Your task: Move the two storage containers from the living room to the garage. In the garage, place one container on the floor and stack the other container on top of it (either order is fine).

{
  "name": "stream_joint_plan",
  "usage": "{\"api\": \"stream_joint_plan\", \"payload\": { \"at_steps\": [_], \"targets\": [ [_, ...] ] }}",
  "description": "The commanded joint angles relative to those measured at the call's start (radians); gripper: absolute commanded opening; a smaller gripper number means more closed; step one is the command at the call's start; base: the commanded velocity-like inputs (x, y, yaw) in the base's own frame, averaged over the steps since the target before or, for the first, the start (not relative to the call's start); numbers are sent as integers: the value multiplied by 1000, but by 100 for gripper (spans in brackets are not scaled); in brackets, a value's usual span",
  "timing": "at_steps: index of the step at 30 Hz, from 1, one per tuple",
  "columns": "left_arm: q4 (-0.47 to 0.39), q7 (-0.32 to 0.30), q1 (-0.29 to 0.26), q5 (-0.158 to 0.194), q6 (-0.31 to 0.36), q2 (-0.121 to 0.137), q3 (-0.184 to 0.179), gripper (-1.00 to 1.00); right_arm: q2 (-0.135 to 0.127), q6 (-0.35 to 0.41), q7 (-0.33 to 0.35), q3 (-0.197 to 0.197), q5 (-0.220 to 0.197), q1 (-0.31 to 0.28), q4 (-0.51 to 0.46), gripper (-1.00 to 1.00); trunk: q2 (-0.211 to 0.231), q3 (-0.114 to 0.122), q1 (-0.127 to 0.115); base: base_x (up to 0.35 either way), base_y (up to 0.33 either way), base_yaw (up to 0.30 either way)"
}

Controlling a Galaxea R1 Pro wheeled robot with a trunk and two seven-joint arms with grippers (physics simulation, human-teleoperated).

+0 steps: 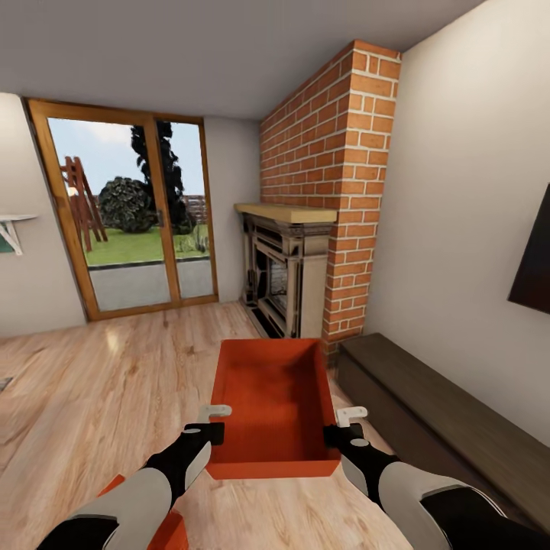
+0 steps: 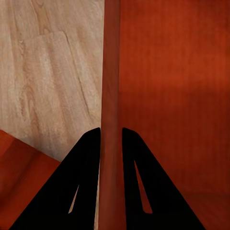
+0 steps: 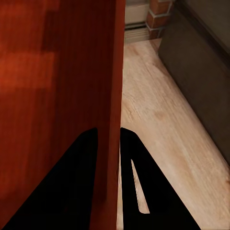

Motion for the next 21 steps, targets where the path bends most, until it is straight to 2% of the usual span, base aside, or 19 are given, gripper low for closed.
{"api": "stream_joint_plan", "payload": {
  "at_steps": [1, 21],
  "targets": [
    [-6, 9, -1, -8, 6, -1, 7, -100, 5, -3, -4, -23, -8, -1, 5, -100, -1, -1, 0, 0, 0, 259],
    [-7, 9, -1, -6, 4, -1, 8, -100, 5, -5, -4, -23, -8, -1, 5, -100, -1, 9, 0, -1, 0, 265]
  ]
}}
